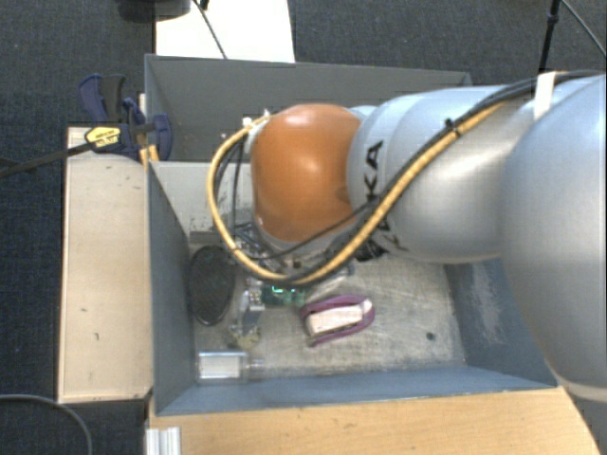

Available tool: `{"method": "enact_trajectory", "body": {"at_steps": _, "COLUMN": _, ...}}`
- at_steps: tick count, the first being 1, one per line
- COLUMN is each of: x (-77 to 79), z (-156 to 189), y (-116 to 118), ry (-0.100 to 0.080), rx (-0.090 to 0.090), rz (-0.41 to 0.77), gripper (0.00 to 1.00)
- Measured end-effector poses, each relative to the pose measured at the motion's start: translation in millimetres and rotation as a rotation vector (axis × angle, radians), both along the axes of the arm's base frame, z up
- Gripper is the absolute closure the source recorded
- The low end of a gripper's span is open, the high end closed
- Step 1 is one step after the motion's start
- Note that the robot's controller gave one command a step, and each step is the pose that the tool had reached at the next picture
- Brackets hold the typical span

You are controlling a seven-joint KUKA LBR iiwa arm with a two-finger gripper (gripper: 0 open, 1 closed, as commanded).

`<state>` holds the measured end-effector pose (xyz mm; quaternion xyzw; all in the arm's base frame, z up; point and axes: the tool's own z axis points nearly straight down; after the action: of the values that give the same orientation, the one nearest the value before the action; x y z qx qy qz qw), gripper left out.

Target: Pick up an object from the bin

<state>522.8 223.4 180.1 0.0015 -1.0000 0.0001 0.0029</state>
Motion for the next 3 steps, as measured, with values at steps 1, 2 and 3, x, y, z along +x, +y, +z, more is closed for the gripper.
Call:
{"method": "enact_trajectory", "body": {"at_steps": 1, "x": -11.4, "z": 47, "y": -20, "ry": -0.012, "rx": 0.003, "rz": -0.028, "gripper": 0.0}}
{"method": "enact_trajectory", "body": {"at_steps": 2, "x": 14.5, "z": -83, "y": -25, "ry": -0.004, "rx": 0.0, "rz": 0.095, "gripper": 0.0}}
{"method": "enact_trajectory", "body": {"at_steps": 3, "x": -17.1, "z": -52, "y": -131, "ry": -0.007, "rx": -0.002, "rz": -0.086, "gripper": 0.0}}
